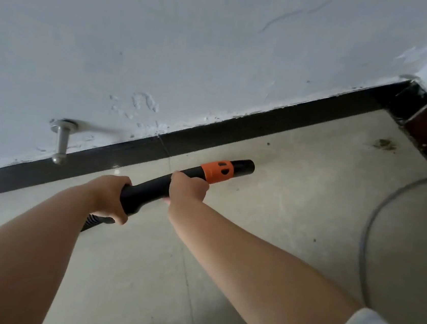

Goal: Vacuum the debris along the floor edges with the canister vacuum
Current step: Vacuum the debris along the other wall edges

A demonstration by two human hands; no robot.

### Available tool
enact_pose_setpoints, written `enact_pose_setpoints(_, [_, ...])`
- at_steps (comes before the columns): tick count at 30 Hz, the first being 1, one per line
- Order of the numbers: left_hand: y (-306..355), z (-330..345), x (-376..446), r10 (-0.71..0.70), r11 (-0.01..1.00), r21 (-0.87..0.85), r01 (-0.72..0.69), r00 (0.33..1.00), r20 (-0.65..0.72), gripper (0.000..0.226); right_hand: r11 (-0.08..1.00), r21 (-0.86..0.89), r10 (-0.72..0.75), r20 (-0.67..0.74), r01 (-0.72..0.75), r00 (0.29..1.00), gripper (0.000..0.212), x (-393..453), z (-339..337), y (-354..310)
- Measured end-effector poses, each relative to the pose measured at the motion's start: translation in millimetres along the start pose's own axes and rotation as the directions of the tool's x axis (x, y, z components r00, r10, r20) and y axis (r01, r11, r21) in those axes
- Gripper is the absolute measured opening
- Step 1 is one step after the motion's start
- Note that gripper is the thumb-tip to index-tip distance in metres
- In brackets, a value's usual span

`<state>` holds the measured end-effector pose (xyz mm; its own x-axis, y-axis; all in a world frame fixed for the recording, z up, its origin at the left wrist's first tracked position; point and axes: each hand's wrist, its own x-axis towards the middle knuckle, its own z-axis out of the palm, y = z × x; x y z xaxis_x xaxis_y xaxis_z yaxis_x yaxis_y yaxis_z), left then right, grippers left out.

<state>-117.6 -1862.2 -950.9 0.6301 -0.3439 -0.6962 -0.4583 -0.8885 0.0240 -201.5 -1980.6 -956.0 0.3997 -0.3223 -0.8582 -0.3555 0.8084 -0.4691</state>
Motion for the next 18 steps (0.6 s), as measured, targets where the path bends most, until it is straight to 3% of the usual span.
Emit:
enact_pose_setpoints(7, [-83,27,-18,-0.075,0.997,0.030,0.072,0.993,0.086,0.040,0.993,-0.049,0.108,0.003,-0.108,0.994,0.057,-7,49,78])
enact_pose_setpoints(18, [-51,27,1,0.042,0.998,0.035,-0.044,0.997,0.057,0.039,0.999,0.009,0.040,-0.049,-0.040,0.998,0.049,7,21,60])
